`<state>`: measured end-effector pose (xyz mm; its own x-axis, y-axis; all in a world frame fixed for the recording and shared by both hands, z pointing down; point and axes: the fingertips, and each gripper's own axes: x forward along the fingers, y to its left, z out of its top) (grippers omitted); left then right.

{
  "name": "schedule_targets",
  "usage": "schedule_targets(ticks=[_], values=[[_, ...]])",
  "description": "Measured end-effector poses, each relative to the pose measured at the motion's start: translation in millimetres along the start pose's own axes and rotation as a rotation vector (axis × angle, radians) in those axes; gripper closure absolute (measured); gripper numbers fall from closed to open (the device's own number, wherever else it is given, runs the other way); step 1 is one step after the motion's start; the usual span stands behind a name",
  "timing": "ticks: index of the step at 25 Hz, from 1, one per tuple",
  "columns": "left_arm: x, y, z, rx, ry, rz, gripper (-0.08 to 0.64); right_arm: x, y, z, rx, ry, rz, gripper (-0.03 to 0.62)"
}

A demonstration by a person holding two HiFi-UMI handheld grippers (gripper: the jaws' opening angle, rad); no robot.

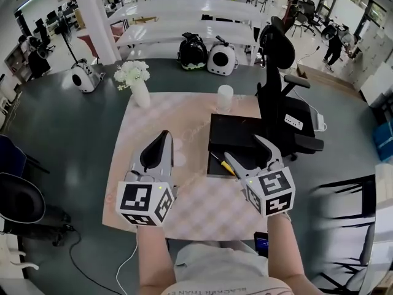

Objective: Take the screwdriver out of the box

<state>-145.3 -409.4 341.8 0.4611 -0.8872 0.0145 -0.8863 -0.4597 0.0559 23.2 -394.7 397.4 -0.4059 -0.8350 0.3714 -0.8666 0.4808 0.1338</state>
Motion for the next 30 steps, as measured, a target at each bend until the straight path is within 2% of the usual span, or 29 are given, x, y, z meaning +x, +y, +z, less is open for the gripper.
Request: schedule_targets(ticks=[9,20,26,30], values=[[15,20,-37,-0.062,0.062,0.009,0.549,53,3,-76,0.046,0.222,0.056,0.297],[22,33,-70,-0.111,0.118,0.047,0.549,104,13,-162,0.015,0.472,0.211,0.369],[21,38,-82,-0.121,0.146,0.083,0.549,123,19,-207,0.008,0.636,0.312,0.373],[20,40,-86,-0.126,0.163,0.102,0.549,132,19,-220,-0.020,0.722,0.336,0.373]])
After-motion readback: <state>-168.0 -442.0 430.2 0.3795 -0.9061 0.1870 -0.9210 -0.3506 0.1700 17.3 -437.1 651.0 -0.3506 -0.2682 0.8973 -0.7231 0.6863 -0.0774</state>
